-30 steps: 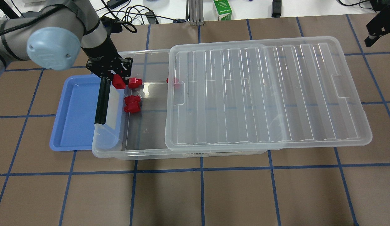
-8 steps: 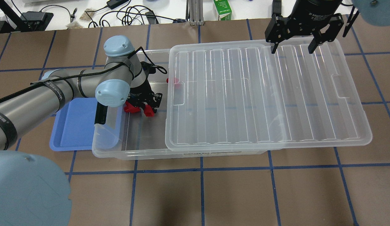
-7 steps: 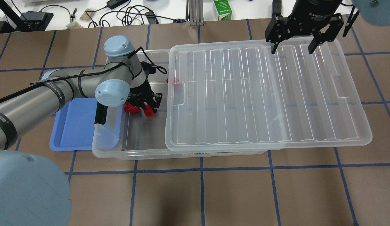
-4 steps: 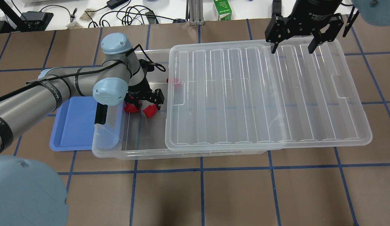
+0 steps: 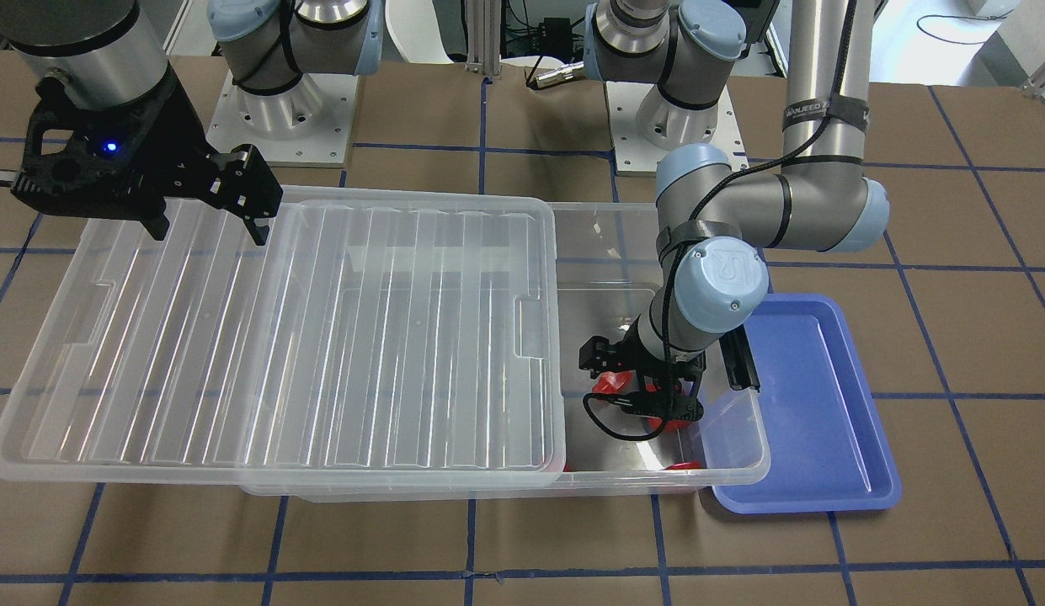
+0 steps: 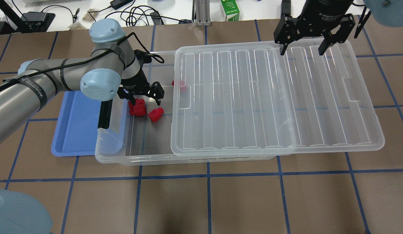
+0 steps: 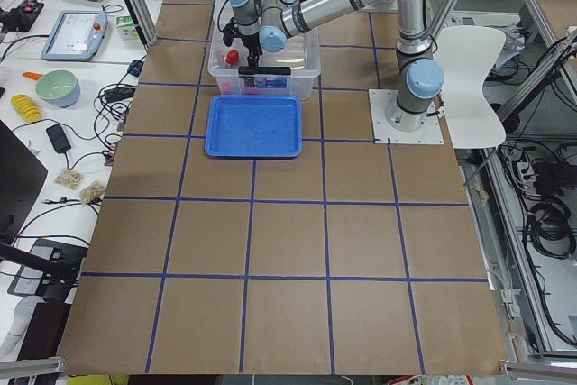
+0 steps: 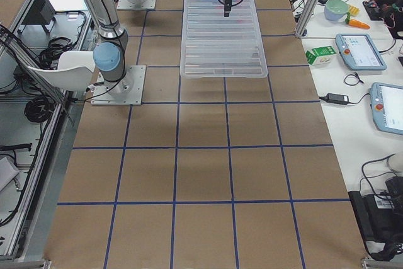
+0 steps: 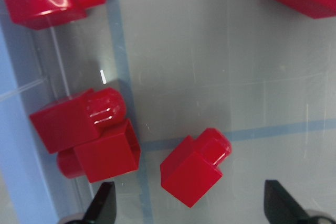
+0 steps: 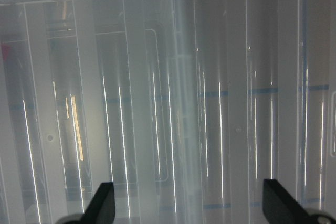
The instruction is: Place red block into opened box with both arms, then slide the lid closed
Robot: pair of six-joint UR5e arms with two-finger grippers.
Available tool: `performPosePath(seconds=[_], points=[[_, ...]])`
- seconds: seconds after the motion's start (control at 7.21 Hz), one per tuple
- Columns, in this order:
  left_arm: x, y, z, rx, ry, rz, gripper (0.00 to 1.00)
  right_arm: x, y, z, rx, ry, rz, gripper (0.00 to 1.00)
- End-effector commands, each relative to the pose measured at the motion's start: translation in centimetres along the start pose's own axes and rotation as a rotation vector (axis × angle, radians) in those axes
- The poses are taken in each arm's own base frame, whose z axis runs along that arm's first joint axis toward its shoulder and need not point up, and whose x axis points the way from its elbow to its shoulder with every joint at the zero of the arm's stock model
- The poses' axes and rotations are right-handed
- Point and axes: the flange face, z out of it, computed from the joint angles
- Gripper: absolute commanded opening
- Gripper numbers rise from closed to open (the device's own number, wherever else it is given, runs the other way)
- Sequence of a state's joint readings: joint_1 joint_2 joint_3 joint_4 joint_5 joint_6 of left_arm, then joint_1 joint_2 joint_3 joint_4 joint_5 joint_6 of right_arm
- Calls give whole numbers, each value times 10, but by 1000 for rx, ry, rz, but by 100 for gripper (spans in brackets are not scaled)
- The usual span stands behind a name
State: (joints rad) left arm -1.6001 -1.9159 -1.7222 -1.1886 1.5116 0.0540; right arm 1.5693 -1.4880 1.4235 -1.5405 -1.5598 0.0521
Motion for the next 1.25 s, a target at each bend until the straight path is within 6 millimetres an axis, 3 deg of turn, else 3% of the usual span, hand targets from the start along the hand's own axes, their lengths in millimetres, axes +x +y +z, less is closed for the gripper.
performPosePath(seconds=[0.0, 0.28, 0.42, 0.69, 0.83, 0.97, 1.11], points=[[3, 19, -71, -1, -7, -2, 100, 0, 0, 0, 0, 0, 0, 100], [2, 47, -153, 7, -79, 10, 100, 0, 0, 0, 0, -1, 0, 100], [4, 71, -182, -20, -85, 10, 100, 0, 0, 0, 0, -1, 0, 100], [0, 107, -210, -7, -105, -8, 100, 7, -5, 0, 16, 0, -21, 100], [-17, 113, -211, -7, -96, -25, 100, 32, -14, 0, 26, 8, -107, 100], [-33, 120, -205, -10, -90, -52, 100, 84, -20, -4, 21, 7, -67, 100], [-32, 131, -204, -11, -95, -37, 100, 135, -23, -5, 23, 15, -138, 100]])
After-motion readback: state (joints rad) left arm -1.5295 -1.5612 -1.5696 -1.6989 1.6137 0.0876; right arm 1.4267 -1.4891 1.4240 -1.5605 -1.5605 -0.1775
